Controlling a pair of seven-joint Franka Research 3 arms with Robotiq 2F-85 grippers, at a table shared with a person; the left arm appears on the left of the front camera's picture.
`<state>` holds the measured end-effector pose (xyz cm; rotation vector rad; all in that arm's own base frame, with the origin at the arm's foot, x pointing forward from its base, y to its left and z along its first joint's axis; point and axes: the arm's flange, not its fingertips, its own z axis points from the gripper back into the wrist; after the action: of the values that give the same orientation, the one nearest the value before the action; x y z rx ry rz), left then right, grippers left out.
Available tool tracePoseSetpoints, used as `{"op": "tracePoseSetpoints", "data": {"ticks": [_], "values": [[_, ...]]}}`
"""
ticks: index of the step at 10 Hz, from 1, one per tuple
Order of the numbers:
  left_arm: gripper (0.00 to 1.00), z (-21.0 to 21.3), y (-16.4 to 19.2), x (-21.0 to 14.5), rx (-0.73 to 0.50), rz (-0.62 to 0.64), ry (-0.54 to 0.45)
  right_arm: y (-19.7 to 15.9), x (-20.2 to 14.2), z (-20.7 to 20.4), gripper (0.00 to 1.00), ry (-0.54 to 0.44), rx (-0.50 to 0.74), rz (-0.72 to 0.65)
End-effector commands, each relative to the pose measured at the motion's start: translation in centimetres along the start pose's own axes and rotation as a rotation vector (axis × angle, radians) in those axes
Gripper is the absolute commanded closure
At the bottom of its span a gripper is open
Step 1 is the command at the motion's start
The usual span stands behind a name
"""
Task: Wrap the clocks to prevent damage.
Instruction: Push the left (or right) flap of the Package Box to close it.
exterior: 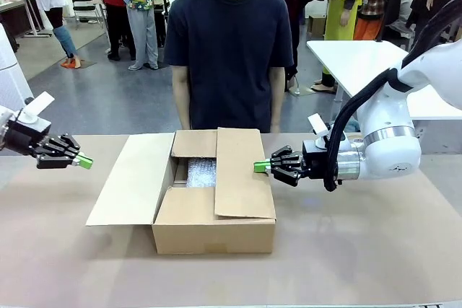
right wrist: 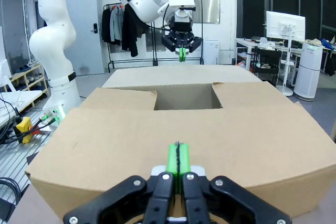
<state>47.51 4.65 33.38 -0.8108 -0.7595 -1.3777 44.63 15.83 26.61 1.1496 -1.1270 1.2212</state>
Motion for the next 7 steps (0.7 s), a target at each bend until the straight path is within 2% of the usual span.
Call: {"op": "tracePoseSetpoints", "data": {"ticks": [1,4,7], "values": [[1.0,-1.9,1.5,-1.4,0.0,0.015,-0.017,0.2,-0.3,-0.2,0.99,0.0,-0.008,-0.005],[1.0,-4.9,2.2,-2.1,-0.057,0.049,-0.03,0.2,-0.3,-0.2,0.99,0.0,-0.008,-0.005],[1.0,-7.0,2.2,-1.4,-0.109,0.078,-0.11,0.2,-0.3,-0.2,0.99,0.0,-0.008,-0.005]]}}
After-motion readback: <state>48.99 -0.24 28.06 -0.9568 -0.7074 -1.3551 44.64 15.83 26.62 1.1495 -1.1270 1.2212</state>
